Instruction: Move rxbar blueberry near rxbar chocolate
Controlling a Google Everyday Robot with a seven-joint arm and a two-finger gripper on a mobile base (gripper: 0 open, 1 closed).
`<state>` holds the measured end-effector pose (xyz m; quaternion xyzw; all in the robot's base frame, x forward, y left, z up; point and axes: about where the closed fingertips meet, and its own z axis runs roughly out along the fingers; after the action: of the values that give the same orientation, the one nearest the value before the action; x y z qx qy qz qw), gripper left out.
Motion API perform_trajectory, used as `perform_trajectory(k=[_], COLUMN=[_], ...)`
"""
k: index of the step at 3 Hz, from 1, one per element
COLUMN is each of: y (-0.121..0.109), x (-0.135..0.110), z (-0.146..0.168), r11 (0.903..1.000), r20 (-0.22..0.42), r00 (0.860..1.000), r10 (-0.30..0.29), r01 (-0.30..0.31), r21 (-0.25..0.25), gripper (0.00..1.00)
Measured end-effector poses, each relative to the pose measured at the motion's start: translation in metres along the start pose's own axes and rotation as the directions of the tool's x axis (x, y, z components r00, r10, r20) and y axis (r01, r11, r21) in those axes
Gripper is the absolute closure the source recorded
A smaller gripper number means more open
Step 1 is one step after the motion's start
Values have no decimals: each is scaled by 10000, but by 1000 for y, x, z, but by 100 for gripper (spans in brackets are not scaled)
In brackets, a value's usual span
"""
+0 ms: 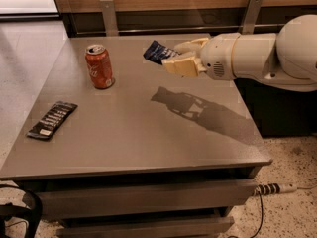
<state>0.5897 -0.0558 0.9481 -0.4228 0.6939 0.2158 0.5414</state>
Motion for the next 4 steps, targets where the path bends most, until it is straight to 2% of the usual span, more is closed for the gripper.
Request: perform_trajectory(k=[1, 2, 3, 4], y=[45, 52, 76, 121], x=[-19, -20, -25, -30], z=[15, 22, 39, 54], r11=[9924, 9898, 9797, 9686], r20=[635, 660, 748, 748], r00=[9967, 9964, 9951, 9947], r10=[-513, -541, -640, -701], r01=[580, 622, 769, 858], r21=[-1084, -1282, -1853, -2334], gripper=[100, 100, 100, 100])
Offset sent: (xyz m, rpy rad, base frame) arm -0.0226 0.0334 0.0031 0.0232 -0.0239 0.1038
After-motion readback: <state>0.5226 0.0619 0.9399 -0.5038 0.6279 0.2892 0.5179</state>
